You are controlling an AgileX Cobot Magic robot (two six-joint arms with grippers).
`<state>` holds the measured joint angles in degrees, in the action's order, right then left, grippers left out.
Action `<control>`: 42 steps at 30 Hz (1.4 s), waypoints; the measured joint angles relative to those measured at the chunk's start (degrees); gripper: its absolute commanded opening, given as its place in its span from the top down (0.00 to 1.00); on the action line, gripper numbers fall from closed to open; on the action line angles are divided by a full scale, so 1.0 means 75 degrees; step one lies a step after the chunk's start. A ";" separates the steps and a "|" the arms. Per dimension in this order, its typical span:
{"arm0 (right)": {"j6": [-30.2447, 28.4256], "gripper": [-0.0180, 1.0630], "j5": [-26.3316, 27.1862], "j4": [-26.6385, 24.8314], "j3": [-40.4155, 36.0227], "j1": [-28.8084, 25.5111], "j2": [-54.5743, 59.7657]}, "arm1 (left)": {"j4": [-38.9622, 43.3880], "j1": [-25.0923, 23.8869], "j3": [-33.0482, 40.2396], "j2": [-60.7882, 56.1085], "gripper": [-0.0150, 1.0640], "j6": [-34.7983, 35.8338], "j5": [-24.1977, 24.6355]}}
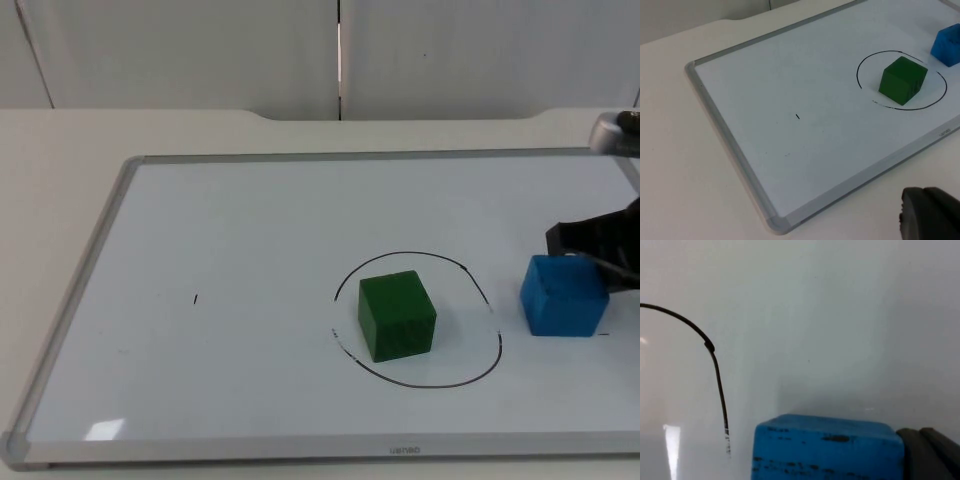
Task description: Push the two cubes into the marked area.
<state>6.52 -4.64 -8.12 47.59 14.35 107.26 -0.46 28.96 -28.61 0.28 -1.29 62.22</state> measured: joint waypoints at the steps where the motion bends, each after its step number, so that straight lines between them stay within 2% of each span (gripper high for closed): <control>1: 0.0000 0.98 -0.0013 0.0000 0.0000 0.0039 0.0000 | 0.0000 0.0000 0.0000 0.0000 0.99 0.0000 0.0000; 9: 0.0016 0.98 -0.0013 -0.0013 0.0000 0.0352 0.0000 | 0.0000 0.0000 0.0000 0.0000 0.99 0.0000 0.0000; 42: 0.0016 0.98 -0.0203 -0.0124 0.0000 0.0382 0.0000 | 0.0000 0.0000 0.0000 0.0000 0.99 0.0000 0.0000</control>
<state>6.64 -6.16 -9.04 47.59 17.22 107.26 -0.46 28.96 -28.61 0.28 -1.29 62.22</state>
